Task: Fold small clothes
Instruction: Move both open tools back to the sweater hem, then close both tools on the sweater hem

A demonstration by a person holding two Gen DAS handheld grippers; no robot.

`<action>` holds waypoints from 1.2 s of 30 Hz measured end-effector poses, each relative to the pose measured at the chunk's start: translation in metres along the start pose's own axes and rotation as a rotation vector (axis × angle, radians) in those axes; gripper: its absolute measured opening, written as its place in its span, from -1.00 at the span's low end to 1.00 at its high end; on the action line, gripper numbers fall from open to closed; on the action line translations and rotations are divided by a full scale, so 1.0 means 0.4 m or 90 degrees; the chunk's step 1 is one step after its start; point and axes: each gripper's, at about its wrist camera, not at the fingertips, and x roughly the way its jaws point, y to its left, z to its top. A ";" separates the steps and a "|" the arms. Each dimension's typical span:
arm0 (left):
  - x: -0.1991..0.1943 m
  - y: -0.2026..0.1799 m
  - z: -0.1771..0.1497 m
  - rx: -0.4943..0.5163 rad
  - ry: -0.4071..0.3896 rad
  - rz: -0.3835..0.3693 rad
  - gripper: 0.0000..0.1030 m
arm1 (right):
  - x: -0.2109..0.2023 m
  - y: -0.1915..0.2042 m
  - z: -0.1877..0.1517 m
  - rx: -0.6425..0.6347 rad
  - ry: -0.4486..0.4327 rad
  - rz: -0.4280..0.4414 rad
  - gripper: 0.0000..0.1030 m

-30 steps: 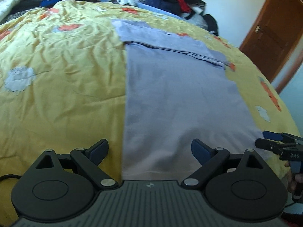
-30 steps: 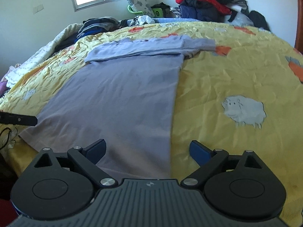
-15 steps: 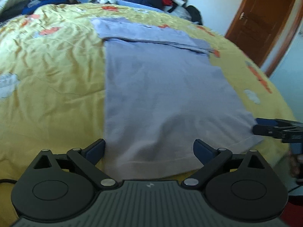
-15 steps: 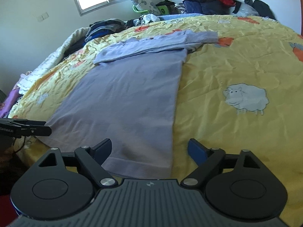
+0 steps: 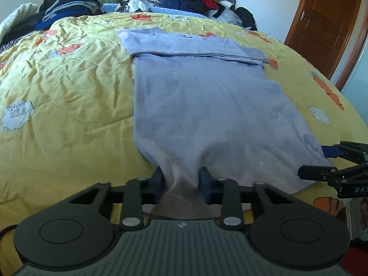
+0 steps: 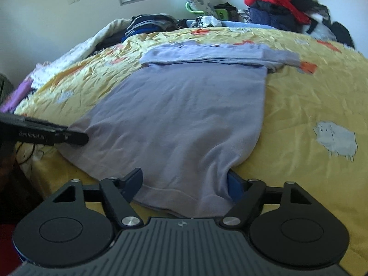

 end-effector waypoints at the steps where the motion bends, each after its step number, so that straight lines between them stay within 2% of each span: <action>1: 0.000 -0.001 -0.002 0.001 0.000 0.000 -0.60 | 0.001 0.005 0.001 -0.006 0.000 -0.004 0.34; 3: 0.001 -0.005 -0.003 0.002 -0.001 0.003 -0.72 | 0.000 0.010 0.000 -0.016 -0.001 -0.014 0.11; 4: 0.001 -0.007 -0.004 0.004 -0.001 0.005 -0.80 | -0.001 0.011 0.000 -0.019 -0.003 -0.021 -0.26; 5: 0.000 -0.007 -0.004 0.005 0.000 0.003 -0.82 | -0.003 0.007 0.000 -0.016 -0.005 -0.026 -0.55; 14: -0.009 -0.009 0.001 -0.002 -0.003 0.000 -0.86 | -0.014 -0.030 0.007 0.045 -0.022 0.011 -0.74; 17: -0.016 -0.008 0.006 -0.008 -0.008 -0.004 -0.86 | -0.024 -0.027 0.012 0.043 -0.038 0.007 -0.76; 27: -0.035 -0.027 0.029 -0.009 -0.034 0.006 -0.86 | -0.040 -0.015 0.049 0.040 -0.079 0.022 -0.78; 36: -0.036 -0.027 0.057 -0.022 -0.053 0.023 -0.86 | -0.041 -0.017 0.074 0.037 -0.107 -0.001 -0.78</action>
